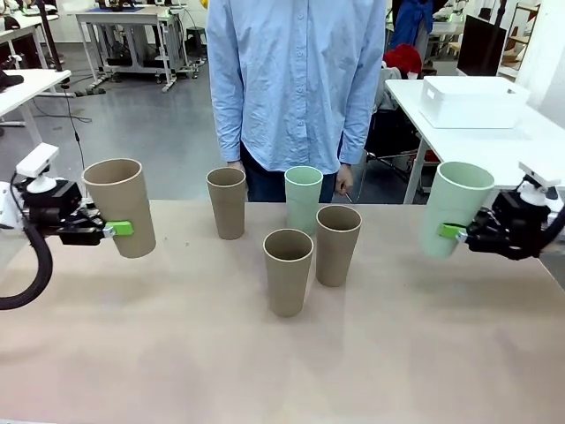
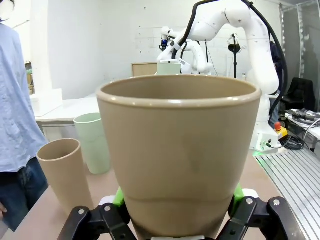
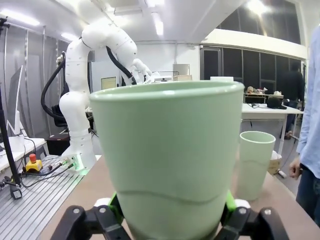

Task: Stack the cups and store them in the basket.
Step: Pick up two Reusable plastic cups , one in each hand.

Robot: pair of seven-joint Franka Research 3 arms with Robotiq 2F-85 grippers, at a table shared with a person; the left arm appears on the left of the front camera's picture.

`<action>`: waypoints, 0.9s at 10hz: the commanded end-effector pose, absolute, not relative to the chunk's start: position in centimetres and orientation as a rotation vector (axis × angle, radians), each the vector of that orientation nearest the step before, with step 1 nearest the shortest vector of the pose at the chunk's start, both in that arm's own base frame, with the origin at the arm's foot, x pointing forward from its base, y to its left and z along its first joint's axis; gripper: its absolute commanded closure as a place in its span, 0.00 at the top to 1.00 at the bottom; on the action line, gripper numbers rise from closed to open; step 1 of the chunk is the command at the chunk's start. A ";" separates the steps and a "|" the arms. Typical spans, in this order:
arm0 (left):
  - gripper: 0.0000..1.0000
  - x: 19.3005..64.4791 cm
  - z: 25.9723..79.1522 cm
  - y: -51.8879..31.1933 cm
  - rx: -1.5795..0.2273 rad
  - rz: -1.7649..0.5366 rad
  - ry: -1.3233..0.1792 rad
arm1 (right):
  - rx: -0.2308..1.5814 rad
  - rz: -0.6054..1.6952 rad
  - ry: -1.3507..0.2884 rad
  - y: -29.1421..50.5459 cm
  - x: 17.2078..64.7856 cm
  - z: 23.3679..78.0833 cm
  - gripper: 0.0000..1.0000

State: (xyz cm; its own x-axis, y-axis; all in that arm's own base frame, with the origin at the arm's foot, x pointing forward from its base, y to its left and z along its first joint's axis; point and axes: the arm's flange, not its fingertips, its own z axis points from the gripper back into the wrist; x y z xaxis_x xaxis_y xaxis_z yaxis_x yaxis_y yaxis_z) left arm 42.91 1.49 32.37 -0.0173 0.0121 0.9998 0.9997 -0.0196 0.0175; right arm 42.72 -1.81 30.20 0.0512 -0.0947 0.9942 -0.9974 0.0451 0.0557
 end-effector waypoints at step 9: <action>0.85 39.9 33.3 1.8 -1.170 -1.251 -1.256 | 1.222 1.111 -1.275 -2.3 39.8 30.6 0.84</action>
